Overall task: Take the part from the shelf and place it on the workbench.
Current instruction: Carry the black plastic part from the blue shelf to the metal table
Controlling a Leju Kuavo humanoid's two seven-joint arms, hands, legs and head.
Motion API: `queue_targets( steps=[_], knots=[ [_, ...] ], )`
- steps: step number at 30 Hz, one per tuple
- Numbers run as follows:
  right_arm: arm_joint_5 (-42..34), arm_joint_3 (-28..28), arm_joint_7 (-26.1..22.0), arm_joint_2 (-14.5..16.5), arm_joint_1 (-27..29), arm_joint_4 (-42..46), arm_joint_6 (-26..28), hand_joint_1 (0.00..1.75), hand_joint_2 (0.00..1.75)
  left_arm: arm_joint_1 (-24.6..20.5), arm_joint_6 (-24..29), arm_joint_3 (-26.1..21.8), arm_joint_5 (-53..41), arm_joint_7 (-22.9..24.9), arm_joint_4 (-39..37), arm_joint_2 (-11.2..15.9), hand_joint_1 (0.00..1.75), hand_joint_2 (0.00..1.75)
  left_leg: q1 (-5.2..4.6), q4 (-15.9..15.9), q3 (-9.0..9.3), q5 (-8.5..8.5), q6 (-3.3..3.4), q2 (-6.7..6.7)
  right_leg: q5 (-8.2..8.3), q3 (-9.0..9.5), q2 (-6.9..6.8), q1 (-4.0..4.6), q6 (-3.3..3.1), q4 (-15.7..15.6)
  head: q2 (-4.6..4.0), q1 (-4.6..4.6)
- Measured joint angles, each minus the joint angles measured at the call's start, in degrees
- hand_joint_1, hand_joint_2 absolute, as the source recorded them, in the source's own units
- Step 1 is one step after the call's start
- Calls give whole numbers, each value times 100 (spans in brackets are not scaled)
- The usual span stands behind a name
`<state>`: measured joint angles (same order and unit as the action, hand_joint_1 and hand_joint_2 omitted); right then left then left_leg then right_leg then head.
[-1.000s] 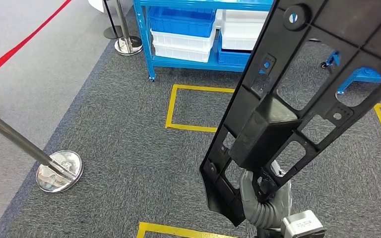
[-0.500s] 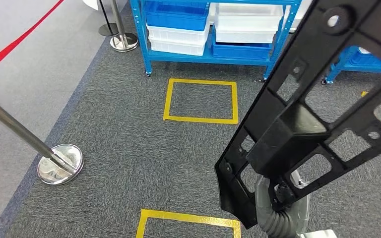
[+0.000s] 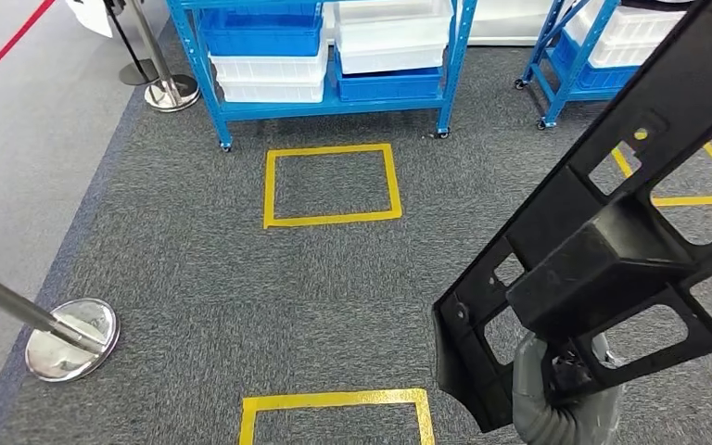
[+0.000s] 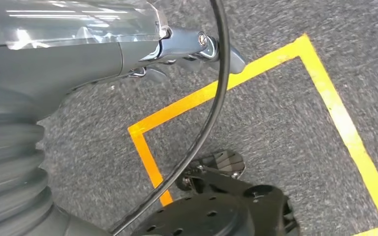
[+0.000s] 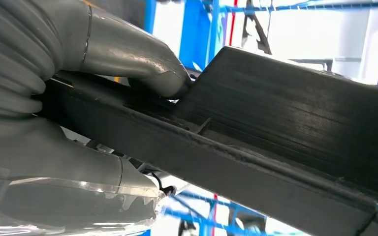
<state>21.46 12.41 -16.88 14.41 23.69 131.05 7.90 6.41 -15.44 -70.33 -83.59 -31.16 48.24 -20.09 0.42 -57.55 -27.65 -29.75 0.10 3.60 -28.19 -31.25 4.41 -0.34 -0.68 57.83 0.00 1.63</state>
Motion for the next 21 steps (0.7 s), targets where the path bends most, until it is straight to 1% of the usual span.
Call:
queue_targets(
  steps=[1,2,3,4,5,6,7,8,9,10,11,12,13,14,15,16,17,18,19,20,21],
  knots=[
    [-2,-35,-38,13,32,55,7,175,175,-5,2,-5,-14,-13,0,-1,0,175,-6,26,-2,12,9,-35,25,-21,52,-3,39,2,0,4],
    [-5,-74,-70,24,69,111,13,175,175,-11,3,-9,-28,-22,-1,-5,0,175,8,54,-8,29,35,-99,30,-42,79,-6,71,17,0,9],
    [-14,-113,-97,33,103,167,21,175,175,-17,5,-10,-40,-32,-1,-10,0,175,19,86,-11,50,68,-164,-10,-81,34,0,97,72,0,2],
    [-24,-151,-122,41,125,218,28,175,175,-17,6,-11,-51,-44,-2,-14,0,175,31,117,-17,77,110,-237,-113,-157,-53,7,118,214,0,-19],
    [-36,-188,-145,49,143,261,35,175,175,-12,7,-11,-56,-53,-2,-18,0,175,41,141,-25,99,145,-315,-279,-282,-168,10,137,472,-1,-38],
    [-54,-226,-173,53,163,298,44,175,175,-3,8,-12,-59,-62,-2,-17,0,175,28,144,-40,108,165,-389,-477,-448,-282,9,156,821,-1,-61],
    [-80,-269,-209,56,192,335,51,175,175,5,8,-13,-61,-68,-2,-18,0,175,21,139,-59,112,176,-468,-651,-622,-341,-2,175,1196,-1,-74],
    [-115,-320,-252,58,237,378,61,175,175,10,8,-13,-61,-72,-2,-18,0,175,16,131,-75,112,176,-544,-746,-748,-373,-14,192,1485,-1,-78],
    [-163,-375,-306,64,290,428,72,175,175,13,8,-13,-59,-74,-2,-19,0,175,14,120,-87,109,172,-617,-737,-787,-395,-27,207,1596,0,-79],
    [-214,-437,-371,78,347,491,80,175,175,13,7,-13,-57,-76,-2,-19,0,175,14,106,-94,101,164,-683,-618,-708,-424,-39,216,1475,0,-79],
    [-262,-492,-438,97,401,560,85,175,175,13,4,-13,-55,-76,-2,-19,0,175,15,91,-90,88,150,-745,-429,-527,-479,-50,218,1155,0,-80],
    [-306,-549,-506,122,446,638,86,175,175,14,1,-12,-53,-76,-2,-20,0,175,9,75,-80,69,128,-800,-269,-304,-611,-50,212,745,0,-80],
    [-337,-598,-561,148,480,712,84,175,175,16,-3,-12,-51,-76,-2,-20,0,175,-6,49,-75,45,98,-852,-149,-119,-727,-35,191,387,-1,-82],
    [-358,-637,-599,172,509,778,81,175,175,19,-7,-12,-49,-75,-2,-19,0,175,-21,31,-71,26,70,-902,-95,-8,-808,-20,164,160,-1,-74],
    [-372,-675,-622,195,534,836,79,175,175,20,-9,-11,-47,-75,-2,-18,0,175,-37,18,-66,11,42,-953,-94,25,-845,-1,133,63,-1,-67],
    [-380,-704,-631,215,559,878,78,175,175,18,-9,-11,-45,-75,-2,-17,0,175,-46,10,-60,3,16,-1010,-84,7,-783,12,99,58,-1,-60],
    [-386,-731,-635,234,587,918,75,175,175,13,-10,-11,-45,-75,-2,-16,0,175,-41,8,-52,-9,-8,-1055,-70,-7,-713,6,63,52,-1,-54],
    [-390,-754,-638,251,610,950,70,175,175,9,-10,-10,-45,-75,-2,-15,0,175,-30,-27,-55,-54,-40,-1014,-52,-19,-651,0,27,41,-1,-52],
    [-387,-771,-639,269,624,975,58,175,175,8,-8,-10,-44,-75,-2,-13,0,175,-16,-139,-94,-153,-70,-902,-32,-31,-593,-10,-11,29,-1,-44],
    [-370,-782,-635,289,629,992,34,175,175,11,-4,-9,-44,-72,-2,-11,0,175,-1,-373,-191,-320,-97,-744,-11,-43,-537,-21,-46,17,-1,-32],
    [-338,-788,-622,311,627,1000,-4,175,175,17,0,-10,-43,-66,-2,-9,0,175,10,-716,-338,-524,-116,-574,1,-62,-480,-21,-69,19,-1,-20]
  ],
)
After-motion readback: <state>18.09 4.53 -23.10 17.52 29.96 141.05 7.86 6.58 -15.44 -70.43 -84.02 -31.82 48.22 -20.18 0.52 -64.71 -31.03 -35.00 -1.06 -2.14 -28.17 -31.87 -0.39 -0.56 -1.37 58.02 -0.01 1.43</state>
